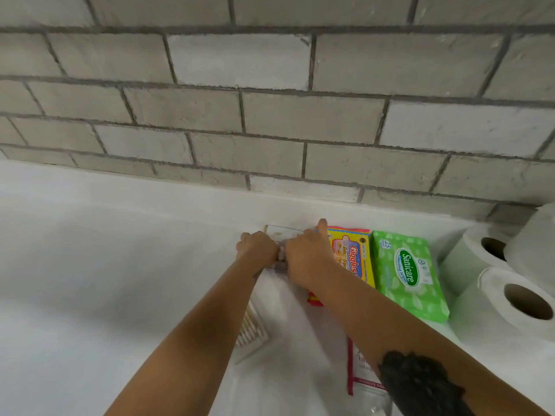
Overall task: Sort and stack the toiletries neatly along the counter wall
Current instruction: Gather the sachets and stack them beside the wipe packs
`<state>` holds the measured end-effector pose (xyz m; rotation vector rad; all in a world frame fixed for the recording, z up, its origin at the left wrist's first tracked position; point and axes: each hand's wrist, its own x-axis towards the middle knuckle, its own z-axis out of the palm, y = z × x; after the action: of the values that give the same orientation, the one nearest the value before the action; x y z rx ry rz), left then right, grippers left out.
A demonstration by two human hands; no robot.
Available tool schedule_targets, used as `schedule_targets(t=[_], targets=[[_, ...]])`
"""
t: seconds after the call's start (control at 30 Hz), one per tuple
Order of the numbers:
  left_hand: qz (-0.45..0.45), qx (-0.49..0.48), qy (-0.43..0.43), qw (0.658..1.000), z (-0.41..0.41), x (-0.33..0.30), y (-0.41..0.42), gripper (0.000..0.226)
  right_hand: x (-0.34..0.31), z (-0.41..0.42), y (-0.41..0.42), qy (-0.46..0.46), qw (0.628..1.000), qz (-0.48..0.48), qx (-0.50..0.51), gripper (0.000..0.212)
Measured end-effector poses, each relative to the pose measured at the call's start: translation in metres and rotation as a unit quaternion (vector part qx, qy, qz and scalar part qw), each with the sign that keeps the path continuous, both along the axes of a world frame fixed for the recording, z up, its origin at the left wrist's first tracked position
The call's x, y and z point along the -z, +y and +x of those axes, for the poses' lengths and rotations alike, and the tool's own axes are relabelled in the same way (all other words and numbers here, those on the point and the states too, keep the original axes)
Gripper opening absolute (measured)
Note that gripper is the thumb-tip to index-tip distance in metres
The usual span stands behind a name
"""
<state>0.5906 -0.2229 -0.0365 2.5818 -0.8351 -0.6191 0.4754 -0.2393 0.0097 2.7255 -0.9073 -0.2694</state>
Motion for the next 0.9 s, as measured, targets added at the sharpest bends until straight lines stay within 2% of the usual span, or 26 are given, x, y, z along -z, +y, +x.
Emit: schedule_targets(t=[0.1, 0.17, 0.3, 0.47, 0.6, 0.73, 0.9], targets=[[-0.001, 0.026, 0.010, 1.000, 0.002, -0.003, 0.003, 0.027, 0.000, 0.002, 0.000, -0.004, 1.000, 0.003, 0.000, 0.009], [-0.002, 0.037, 0.006, 0.999, 0.002, -0.003, 0.004, 0.029, 0.000, 0.002, 0.001, -0.001, 1.000, 0.004, 0.006, 0.012], [-0.001, 0.041, -0.014, 0.999, -0.002, -0.009, 0.008, 0.031, 0.000, 0.002, 0.002, -0.006, 1.000, 0.003, 0.003, 0.002], [-0.029, 0.013, -0.017, 0.999, -0.008, -0.017, 0.015, 0.036, -0.003, -0.005, 0.008, -0.084, 0.996, 0.017, 0.008, 0.027], [-0.073, 0.030, -0.018, 0.997, -0.016, -0.028, 0.034, 0.047, -0.008, -0.025, 0.021, -0.180, 0.984, 0.020, 0.002, 0.033], [-0.127, 0.033, -0.018, 0.991, -0.035, -0.042, 0.065, 0.044, -0.016, -0.055, 0.043, -0.260, 0.965, 0.029, 0.004, 0.039], [-0.196, 0.030, 0.001, 0.980, -0.075, -0.058, 0.114, 0.038, -0.029, -0.104, 0.073, -0.291, 0.955, 0.057, 0.019, 0.044]])
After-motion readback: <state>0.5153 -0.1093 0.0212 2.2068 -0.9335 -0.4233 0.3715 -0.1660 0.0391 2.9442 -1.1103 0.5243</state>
